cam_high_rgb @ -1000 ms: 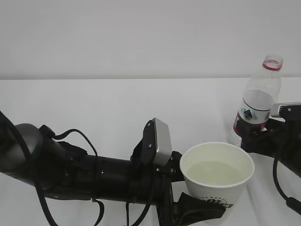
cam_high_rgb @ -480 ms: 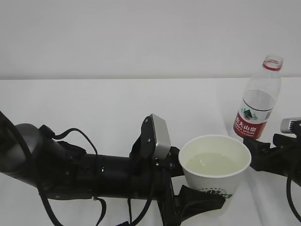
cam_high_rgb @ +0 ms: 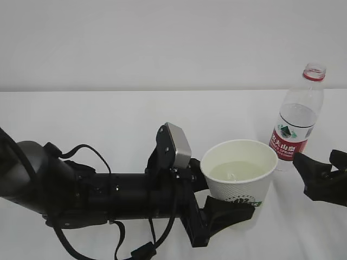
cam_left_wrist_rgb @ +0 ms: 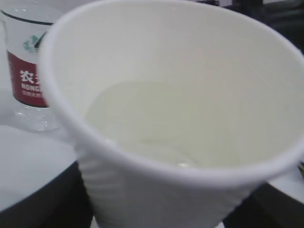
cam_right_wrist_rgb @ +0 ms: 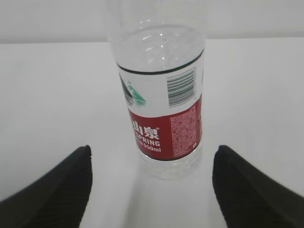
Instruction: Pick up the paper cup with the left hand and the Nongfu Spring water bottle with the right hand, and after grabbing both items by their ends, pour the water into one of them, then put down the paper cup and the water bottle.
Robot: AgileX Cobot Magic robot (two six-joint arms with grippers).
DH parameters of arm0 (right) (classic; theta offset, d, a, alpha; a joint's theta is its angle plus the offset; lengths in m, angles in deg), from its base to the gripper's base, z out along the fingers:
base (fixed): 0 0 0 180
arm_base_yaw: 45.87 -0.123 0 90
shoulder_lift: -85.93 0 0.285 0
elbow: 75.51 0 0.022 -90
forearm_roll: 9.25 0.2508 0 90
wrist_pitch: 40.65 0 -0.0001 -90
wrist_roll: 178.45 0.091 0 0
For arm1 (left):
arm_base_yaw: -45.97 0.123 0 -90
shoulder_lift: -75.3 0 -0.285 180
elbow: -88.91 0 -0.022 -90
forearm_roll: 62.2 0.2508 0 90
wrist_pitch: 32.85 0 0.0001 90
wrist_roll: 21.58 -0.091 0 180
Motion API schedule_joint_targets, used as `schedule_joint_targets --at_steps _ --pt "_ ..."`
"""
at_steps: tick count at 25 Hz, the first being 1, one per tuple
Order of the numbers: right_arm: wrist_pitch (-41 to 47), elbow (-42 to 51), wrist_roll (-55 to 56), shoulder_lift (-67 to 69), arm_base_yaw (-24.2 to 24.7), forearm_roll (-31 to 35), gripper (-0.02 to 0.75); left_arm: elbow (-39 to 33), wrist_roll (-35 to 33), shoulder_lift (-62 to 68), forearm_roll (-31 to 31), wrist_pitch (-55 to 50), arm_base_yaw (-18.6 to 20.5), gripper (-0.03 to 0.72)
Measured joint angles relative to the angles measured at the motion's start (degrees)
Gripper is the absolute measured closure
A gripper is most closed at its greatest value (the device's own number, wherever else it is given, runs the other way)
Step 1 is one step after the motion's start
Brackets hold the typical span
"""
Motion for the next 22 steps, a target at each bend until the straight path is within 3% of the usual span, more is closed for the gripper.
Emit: schedule_joint_targets --at_steps 10,22 --pt "0.0 2.4 0.2 -1.8 0.0 -0.2 0.145 0.0 0.0 0.0 -0.7 0.0 6.1 0.157" --pt "0.0 2.4 0.3 -1.8 0.0 -0.3 0.146 0.0 0.0 0.0 -0.7 0.0 9.3 0.165"
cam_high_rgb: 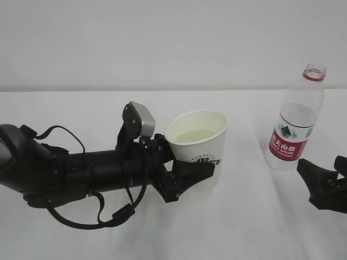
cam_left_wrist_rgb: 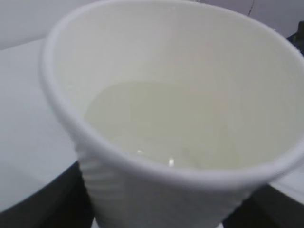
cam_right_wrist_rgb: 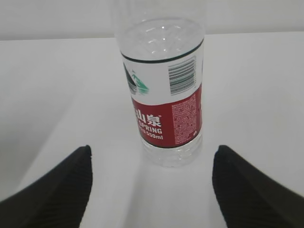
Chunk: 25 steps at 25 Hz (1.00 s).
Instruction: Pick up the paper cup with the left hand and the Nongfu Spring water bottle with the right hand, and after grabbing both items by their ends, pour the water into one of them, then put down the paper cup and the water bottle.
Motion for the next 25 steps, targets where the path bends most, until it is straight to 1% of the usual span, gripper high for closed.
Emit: schedule_joint_targets --at_steps 11,14,17,21,25 --pt "0.0 0.0 0.0 0.0 0.0 0.0 0.146 -1.9 0.0 0.0 -0.1 0.1 1.0 0.169" --pt "0.0 0.0 0.0 0.0 0.0 0.0 0.146 -2.4 -0.1 0.0 -0.1 0.2 2.0 0.169" --pt "0.0 0.0 0.0 0.0 0.0 -0.1 0.146 -3.3 -0.2 0.0 -0.1 0.2 3.6 0.169" --pt "0.0 0.0 0.0 0.0 0.0 -0.1 0.146 -5.8 -0.2 0.0 -0.1 0.2 6.8 0.169" --pt "0.0 0.0 0.0 0.0 0.0 -0.1 0.146 -7.3 -1.8 0.0 -0.6 0.2 9.7 0.169"
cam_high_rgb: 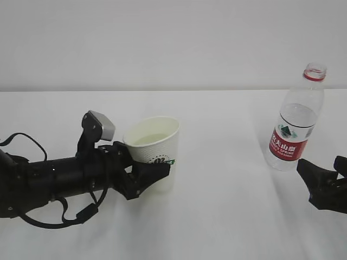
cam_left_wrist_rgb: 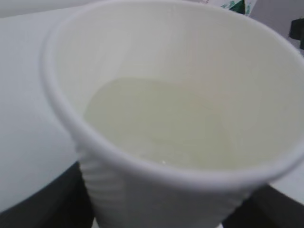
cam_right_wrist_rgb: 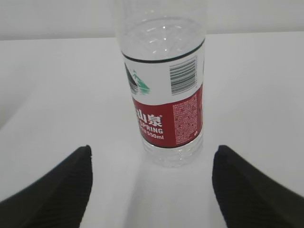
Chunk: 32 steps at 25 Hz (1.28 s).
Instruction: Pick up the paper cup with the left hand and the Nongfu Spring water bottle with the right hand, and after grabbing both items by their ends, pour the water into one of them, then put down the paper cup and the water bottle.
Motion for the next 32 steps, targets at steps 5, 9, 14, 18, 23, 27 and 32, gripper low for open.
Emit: schedule_joint_targets --at_steps 5,9,14,18,23,27,32 --pt "0.0 0.0 0.0 0.0 0.0 0.0 0.146 -0.1 -1.1 0.0 -0.6 0.0 2.1 0.169" --pt "0.0 0.0 0.0 0.0 0.0 0.0 0.146 -0.1 -2.3 0.0 -1.0 0.0 2.7 0.169" --pt "0.0 0.0 0.0 0.0 0.0 0.0 0.146 -0.2 -2.9 0.0 -3.7 0.0 3.3 0.169" --pt "0.0 0.0 0.0 0.0 0.0 0.0 0.146 -0.6 -4.5 0.0 -5.3 0.0 4.2 0.169" --pt "0.0 0.0 0.0 0.0 0.0 0.0 0.146 -0.6 -5.5 0.0 -7.9 0.0 5.6 0.169" --pt "0.0 0.0 0.0 0.0 0.0 0.0 0.146 -0.6 -5.7 0.0 -10.3 0.0 7.2 0.17" --pt "0.0 0.0 0.0 0.0 0.0 0.0 0.147 -0.6 -6.6 0.0 -13.0 0.0 7.8 0.174"
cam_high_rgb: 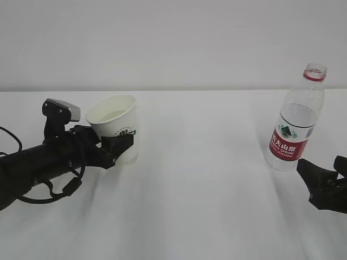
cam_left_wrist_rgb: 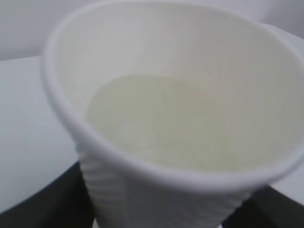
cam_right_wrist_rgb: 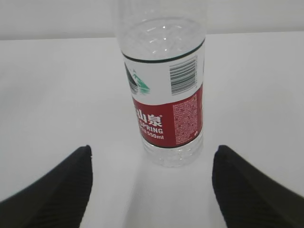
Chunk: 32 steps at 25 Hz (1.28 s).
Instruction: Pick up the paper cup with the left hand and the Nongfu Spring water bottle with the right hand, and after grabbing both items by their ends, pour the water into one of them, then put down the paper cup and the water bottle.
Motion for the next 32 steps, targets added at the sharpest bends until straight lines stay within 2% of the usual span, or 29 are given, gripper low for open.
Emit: schedule_joint_targets --at_steps 8,17,32 --pt "-0.1 0.0 0.0 0.0 0.0 0.1 0.147 0.0 -3.3 0.0 -5.3 0.0 0.0 0.177" --pt "-0.1 0.0 0.0 0.0 0.0 0.7 0.147 -4.0 -8.9 0.0 -18.2 0.1 0.0 0.178" --pt "-0.1 0.0 0.0 0.0 0.0 1.5 0.147 -4.3 -9.4 0.0 -26.6 0.1 0.0 0.183"
